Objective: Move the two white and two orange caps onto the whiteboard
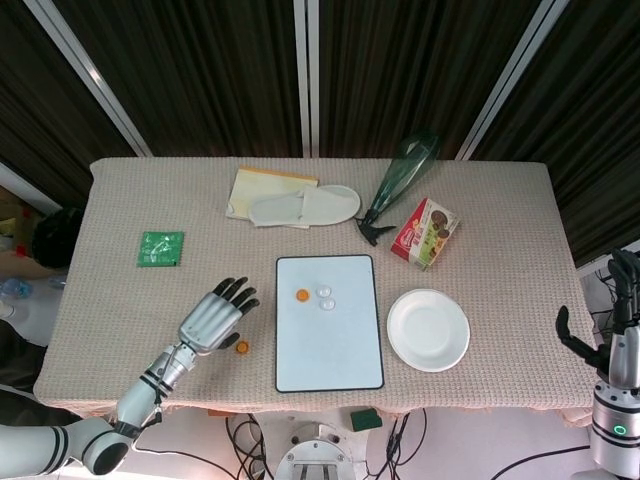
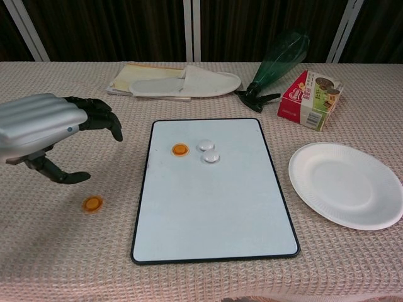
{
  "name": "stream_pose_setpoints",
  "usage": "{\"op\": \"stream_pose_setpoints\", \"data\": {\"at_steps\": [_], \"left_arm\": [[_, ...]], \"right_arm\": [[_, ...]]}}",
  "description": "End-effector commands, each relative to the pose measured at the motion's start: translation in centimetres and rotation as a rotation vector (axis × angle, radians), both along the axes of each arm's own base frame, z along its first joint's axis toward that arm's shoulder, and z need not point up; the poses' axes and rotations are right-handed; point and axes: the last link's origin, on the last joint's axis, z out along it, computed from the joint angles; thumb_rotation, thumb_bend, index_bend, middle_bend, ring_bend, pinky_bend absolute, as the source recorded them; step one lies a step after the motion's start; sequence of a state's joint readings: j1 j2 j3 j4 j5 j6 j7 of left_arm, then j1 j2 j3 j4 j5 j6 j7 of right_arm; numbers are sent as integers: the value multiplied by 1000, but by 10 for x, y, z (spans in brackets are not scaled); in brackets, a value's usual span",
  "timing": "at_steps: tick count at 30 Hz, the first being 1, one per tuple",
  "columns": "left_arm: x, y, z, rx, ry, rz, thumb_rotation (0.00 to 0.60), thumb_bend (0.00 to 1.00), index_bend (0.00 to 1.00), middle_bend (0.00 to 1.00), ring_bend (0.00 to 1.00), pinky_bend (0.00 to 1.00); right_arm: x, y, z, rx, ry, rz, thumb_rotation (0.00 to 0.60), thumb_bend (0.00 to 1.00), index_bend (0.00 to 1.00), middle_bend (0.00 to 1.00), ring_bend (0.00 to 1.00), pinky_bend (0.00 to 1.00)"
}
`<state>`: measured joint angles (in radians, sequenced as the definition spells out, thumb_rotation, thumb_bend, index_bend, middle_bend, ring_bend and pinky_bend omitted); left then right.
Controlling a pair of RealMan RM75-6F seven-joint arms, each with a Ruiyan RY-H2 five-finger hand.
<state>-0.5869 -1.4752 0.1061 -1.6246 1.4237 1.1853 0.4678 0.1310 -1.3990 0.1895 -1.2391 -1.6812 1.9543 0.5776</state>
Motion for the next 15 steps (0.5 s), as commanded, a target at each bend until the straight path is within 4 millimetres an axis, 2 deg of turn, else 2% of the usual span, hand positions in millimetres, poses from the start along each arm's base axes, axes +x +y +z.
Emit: {"op": "stream_pose_setpoints", "data": {"at_steps": [1, 6, 15], "left_arm": [[-13, -20, 4, -23, -33, 1, 600, 143, 230, 182, 89, 183], [-17, -32, 3, -54, -70, 10, 600, 144, 232, 180, 89, 192], [-17, -35, -10, -103, -75, 18, 600, 169, 271, 179, 89, 193]], "right_arm": [[2, 1, -1, 5, 5, 5, 600, 477, 45, 16, 0, 0], [4, 5, 1, -2, 8, 16, 600, 477, 45, 16, 0, 0], [1, 9, 4, -6, 10, 5, 600, 477, 45, 16, 0, 0]]}}
